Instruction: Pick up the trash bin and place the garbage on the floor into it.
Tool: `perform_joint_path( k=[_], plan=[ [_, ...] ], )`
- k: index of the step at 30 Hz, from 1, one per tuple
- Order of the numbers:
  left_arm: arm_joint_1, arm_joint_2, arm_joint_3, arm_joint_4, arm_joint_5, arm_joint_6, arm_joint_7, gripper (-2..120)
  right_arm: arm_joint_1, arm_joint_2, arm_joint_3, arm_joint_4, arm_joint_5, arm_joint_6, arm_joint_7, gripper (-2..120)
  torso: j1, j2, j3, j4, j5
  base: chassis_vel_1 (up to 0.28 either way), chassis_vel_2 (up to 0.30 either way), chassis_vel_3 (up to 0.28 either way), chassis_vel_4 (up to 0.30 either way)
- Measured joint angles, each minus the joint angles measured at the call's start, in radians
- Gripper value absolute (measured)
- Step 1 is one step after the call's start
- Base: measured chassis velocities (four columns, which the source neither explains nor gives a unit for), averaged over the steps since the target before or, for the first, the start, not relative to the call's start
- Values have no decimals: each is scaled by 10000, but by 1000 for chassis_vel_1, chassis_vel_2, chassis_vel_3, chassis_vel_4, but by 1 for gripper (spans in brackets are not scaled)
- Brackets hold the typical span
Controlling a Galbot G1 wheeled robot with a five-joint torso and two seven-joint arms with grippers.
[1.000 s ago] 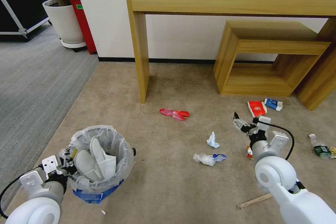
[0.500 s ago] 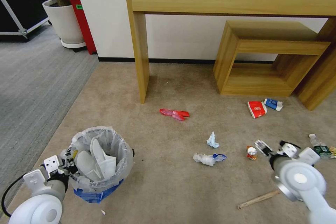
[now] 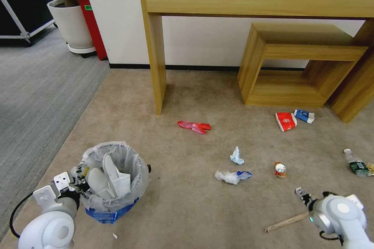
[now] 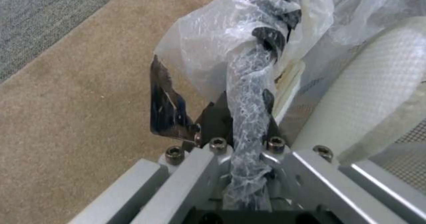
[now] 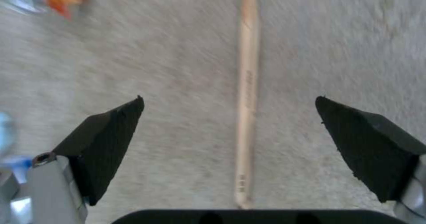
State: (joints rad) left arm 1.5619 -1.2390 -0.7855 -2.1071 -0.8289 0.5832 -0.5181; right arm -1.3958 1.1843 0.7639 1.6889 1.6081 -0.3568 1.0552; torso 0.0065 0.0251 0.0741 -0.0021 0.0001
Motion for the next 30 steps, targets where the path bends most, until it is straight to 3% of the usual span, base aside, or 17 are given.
perform_joint_path(
  k=[6, 18, 24, 30],
  plan=[
    [-65, -67, 58, 58, 17, -21, -1, 0, 328, 340, -773, -816, -627, -265, -492, 100, 0, 0, 1, 1, -1, 0, 0, 0, 0],
    [-85, -102, 12, 35, -1, -51, -10, 0, 391, 598, -1170, -1426, -1433, -249, -938, 100, 0, 1, 0, 0, -1, 0, 0, 0, 0],
    [-31, -85, -24, -13, -12, -82, -10, 0, 380, 568, -1359, -1621, -1791, -166, -1280, 92, 0, 1, 1, 0, -1, 0, 0, 0, 0],
    [-30, -95, -19, -54, -13, -118, -6, 0, 392, 607, -1581, -1675, -2179, -29, -1529, 71, -1, 1, 1, 0, -1, 0, 0, 0, 0]
  ],
)
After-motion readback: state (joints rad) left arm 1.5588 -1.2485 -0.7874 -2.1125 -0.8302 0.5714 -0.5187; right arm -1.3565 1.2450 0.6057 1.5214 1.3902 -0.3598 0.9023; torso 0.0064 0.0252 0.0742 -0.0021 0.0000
